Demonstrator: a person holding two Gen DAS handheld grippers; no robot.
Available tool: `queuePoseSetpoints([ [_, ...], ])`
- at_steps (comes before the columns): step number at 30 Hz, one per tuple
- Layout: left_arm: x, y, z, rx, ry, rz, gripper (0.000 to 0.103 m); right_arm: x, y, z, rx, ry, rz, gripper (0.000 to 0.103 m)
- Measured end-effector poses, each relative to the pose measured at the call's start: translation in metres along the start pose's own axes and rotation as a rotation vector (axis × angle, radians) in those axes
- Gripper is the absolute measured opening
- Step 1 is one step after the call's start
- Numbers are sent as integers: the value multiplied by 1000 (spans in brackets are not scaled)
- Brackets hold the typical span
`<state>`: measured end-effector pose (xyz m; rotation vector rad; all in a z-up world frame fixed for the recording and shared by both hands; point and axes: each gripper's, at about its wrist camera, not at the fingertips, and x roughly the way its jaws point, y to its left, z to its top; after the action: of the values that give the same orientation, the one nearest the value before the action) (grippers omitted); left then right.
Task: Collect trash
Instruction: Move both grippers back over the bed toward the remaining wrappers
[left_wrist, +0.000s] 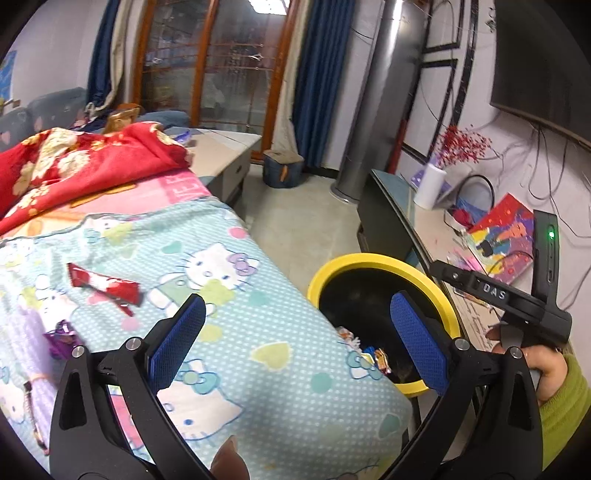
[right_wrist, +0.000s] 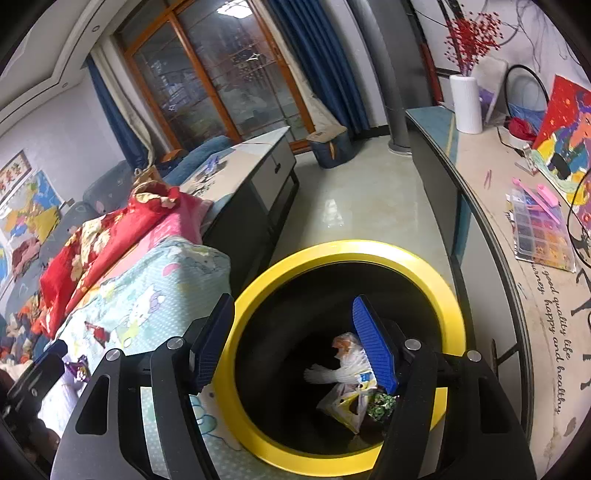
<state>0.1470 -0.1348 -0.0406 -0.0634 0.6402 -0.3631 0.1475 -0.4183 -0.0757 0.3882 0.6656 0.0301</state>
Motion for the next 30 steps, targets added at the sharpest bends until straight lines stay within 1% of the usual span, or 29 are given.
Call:
queuePoseSetpoints([
  [7, -16, 17, 0, -28, -32, 49, 92, -1, 27, -2, -50, 2, 36, 64],
  [13, -32, 33, 1, -48, -67, 90, 92, -1, 54, -12, -100, 17, 74, 64],
  [30, -78, 93, -2, -152, -140, 213, 92, -6, 154, -51, -282, 80, 234, 64],
])
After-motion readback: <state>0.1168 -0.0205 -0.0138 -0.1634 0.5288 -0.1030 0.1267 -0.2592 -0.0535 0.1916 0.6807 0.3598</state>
